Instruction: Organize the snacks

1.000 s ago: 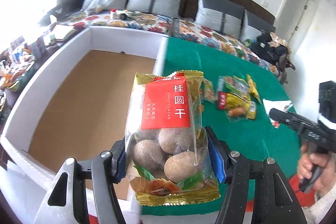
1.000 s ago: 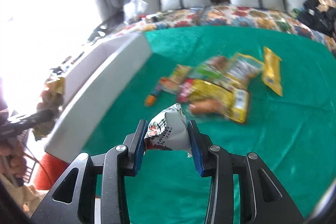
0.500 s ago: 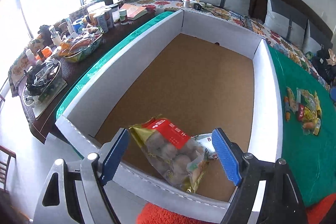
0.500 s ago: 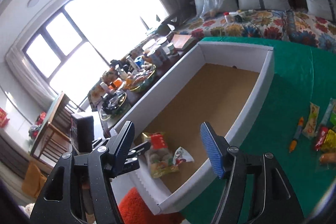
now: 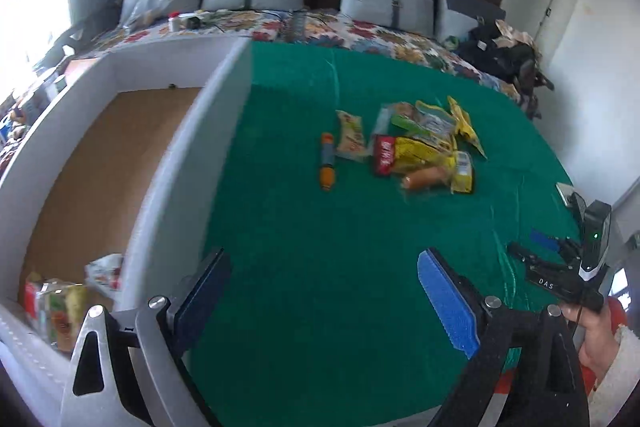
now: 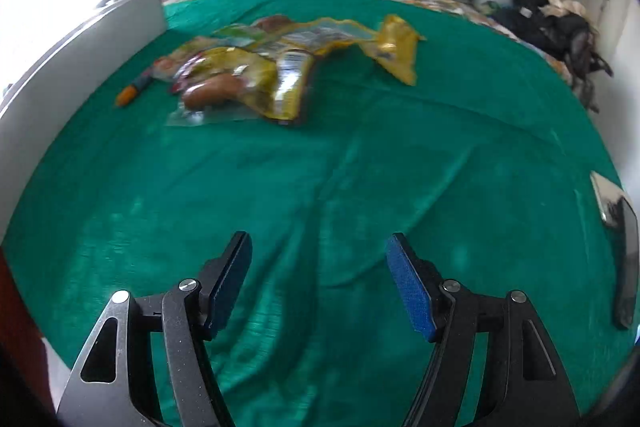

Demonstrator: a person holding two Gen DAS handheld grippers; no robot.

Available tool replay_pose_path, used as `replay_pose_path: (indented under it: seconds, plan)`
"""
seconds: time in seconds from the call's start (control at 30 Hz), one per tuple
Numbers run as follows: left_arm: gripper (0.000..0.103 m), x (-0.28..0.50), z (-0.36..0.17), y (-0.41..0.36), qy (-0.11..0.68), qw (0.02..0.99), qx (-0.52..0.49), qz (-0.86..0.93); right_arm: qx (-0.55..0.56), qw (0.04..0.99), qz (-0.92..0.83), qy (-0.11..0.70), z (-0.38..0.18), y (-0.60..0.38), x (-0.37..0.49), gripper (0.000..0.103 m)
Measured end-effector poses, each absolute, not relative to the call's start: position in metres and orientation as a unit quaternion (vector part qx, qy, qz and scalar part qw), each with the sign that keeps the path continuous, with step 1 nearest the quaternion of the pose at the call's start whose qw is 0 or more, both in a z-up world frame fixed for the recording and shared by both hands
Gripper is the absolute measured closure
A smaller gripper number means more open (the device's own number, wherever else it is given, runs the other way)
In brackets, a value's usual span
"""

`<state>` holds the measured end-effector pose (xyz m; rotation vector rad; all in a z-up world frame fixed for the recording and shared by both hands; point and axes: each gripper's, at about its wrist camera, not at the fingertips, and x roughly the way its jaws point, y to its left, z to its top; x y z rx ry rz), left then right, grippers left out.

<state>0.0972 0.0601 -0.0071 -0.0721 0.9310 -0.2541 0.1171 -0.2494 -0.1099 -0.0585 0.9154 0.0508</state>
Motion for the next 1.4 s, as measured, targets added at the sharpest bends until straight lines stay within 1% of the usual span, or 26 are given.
replay_pose_path:
  seconds: [0.13,0.23,0.3,0.37,0.47,0.53,0.57,0.67,0.83,1.03,1.4]
  plan:
    - [0.01,0.125,-0.055,0.009,0.474,0.87,-0.02,-0.13,0.018,0.902,-0.001,0.432,-0.103,-0.277,0.13,0.03]
    - [0.01,0.151,-0.084,-0.011,0.488,0.865,-0.022,-0.119,-0.013,0.909,-0.011,0.417,-0.097,-0.271,0.144,0.029]
    - [0.01,0.164,-0.097,-0.017,0.49,0.865,-0.021,-0.108,-0.03,0.906,-0.014,0.422,-0.103,-0.267,0.147,0.028]
    - [0.01,0.176,-0.107,-0.019,0.493,0.864,-0.02,-0.099,-0.022,0.902,-0.01,0.431,-0.11,-0.266,0.142,0.028]
    - [0.009,0.18,-0.11,-0.024,0.473,0.876,0.013,-0.09,0.0,0.902,-0.005,0.431,-0.111,-0.272,0.143,0.028]
    - [0.004,0.179,-0.114,-0.029,0.46,0.883,0.039,-0.085,-0.003,0.902,-0.007,0.432,-0.112,-0.274,0.146,0.027]
    - [0.003,0.179,-0.115,-0.028,0.455,0.886,0.035,-0.086,0.001,0.901,-0.008,0.433,-0.113,-0.276,0.147,0.025]
    - [0.0,0.182,-0.118,-0.027,0.457,0.886,0.03,-0.079,0.007,0.901,-0.011,0.434,-0.113,-0.279,0.148,0.023]
    - [0.0,0.182,-0.119,-0.027,0.457,0.886,0.03,-0.079,0.003,0.899,-0.01,0.438,-0.114,-0.278,0.148,0.016]
    - [0.0,0.182,-0.119,-0.027,0.457,0.886,0.03,-0.079,0.003,0.898,-0.009,0.441,-0.114,-0.278,0.149,0.012]
    - [0.0,0.183,-0.119,-0.027,0.457,0.886,0.03,-0.078,0.003,0.897,-0.008,0.442,-0.113,-0.277,0.149,0.011]
